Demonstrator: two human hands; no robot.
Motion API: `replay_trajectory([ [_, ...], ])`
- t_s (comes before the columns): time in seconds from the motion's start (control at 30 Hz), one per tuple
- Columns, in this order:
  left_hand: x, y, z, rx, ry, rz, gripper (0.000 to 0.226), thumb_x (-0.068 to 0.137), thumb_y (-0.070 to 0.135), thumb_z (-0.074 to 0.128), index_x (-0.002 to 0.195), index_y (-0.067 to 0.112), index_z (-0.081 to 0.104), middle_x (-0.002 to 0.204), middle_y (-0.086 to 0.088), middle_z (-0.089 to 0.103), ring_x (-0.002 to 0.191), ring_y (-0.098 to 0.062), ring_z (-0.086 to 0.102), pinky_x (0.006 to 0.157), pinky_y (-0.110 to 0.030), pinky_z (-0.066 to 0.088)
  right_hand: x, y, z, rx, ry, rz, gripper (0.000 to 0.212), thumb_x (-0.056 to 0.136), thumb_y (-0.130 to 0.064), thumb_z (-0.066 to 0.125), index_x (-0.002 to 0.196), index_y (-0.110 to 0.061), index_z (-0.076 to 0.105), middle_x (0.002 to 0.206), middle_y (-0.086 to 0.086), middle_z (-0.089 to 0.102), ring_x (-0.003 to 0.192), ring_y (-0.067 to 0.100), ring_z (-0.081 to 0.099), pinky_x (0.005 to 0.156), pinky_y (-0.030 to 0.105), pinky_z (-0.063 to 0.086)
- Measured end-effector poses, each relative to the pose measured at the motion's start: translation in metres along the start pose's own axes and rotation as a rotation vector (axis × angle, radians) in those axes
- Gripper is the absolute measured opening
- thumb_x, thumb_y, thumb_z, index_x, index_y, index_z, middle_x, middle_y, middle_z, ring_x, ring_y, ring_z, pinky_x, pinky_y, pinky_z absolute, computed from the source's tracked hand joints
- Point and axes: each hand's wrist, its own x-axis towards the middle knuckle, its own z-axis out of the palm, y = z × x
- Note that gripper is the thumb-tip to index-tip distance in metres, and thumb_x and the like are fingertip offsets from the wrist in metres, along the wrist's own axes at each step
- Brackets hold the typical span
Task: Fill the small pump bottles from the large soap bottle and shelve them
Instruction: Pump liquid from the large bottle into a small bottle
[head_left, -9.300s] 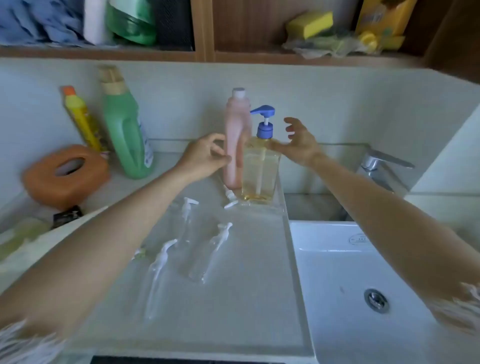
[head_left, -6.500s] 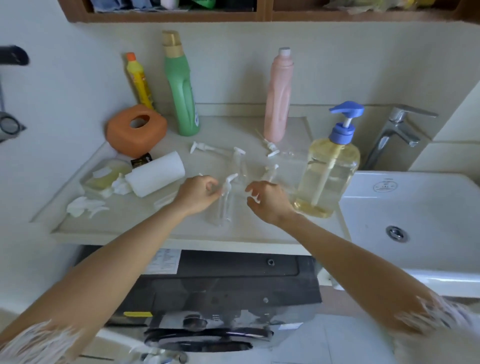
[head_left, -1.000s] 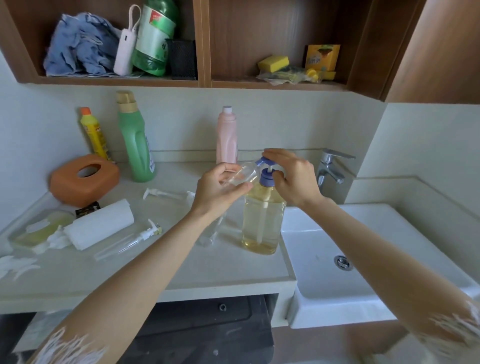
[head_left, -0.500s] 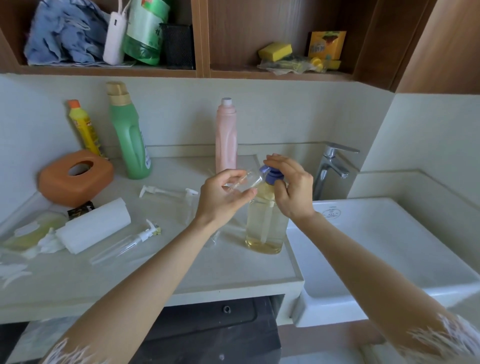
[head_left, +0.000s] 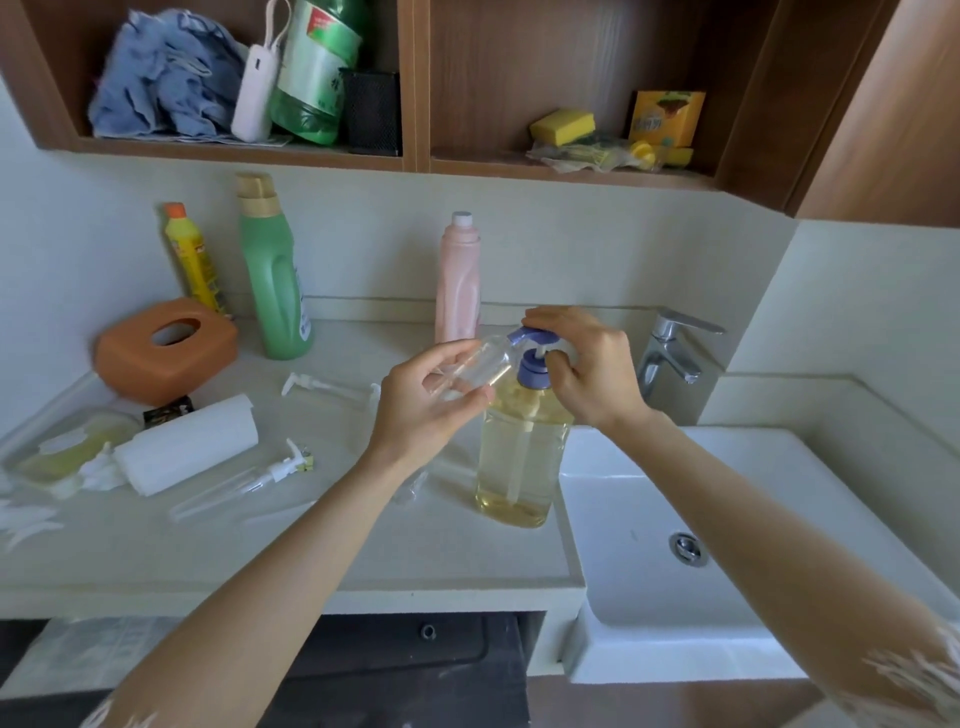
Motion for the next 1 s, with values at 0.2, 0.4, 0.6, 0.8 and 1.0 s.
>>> replay_trajectory([
  [0.2,-0.006,-0.007,0.005,-0.044,0.030,0.025,0.046,0.075,0.005,0.080,0.114,0.022,0.064,0.113,0.007,0.069,0.083,-0.005,0.067,0.080,-0.021,0.054,-0.016,0.009,0.018,0.141,0.171,-0.009,0.046,0.064,0.011,0.044,0.101,0.005,0.070,0.107,0.016,0.069,0.107,0.024,0.061,0.098,0.028,0.047],
  [0.4,-0.007,-0.016,0.006,-0.037,0.053,0.009,0.049,0.071,0.001,0.082,0.102,0.035,0.064,0.105,0.016,0.069,0.083,-0.001,0.066,0.077,-0.017,0.051,-0.029,0.016,0.038,0.189,0.202,-0.009,0.044,0.065,0.009,0.043,0.098,0.004,0.070,0.102,0.014,0.069,0.105,0.024,0.062,0.099,0.023,0.044],
  [0.6,-0.007,-0.010,0.004,0.013,0.057,0.016,0.045,0.072,0.005,0.082,0.100,0.034,0.065,0.104,0.013,0.070,0.081,-0.002,0.065,0.078,-0.017,0.052,-0.030,0.009,0.032,0.173,0.170,-0.024,0.041,0.069,0.008,0.046,0.101,0.004,0.070,0.106,0.015,0.069,0.108,0.025,0.061,0.100,0.027,0.045],
  [0.8,-0.001,-0.002,0.001,0.079,-0.005,-0.002,0.028,0.079,0.026,0.078,0.103,0.034,0.066,0.099,0.010,0.073,0.094,-0.002,0.067,0.081,-0.014,0.049,-0.011,0.011,0.005,0.162,0.030,-0.020,0.048,0.069,0.007,0.043,0.109,0.000,0.069,0.116,0.010,0.067,0.113,0.022,0.060,0.100,0.023,0.043],
  [1.0,0.002,-0.006,0.000,0.030,-0.019,-0.050,0.025,0.075,0.044,0.076,0.097,0.042,0.065,0.086,0.020,0.070,0.077,0.002,0.064,0.069,-0.022,0.048,-0.010,0.015,0.001,0.163,-0.063,-0.059,0.043,0.077,0.005,0.047,0.116,0.000,0.065,0.122,0.012,0.064,0.119,0.025,0.056,0.104,0.016,0.037],
])
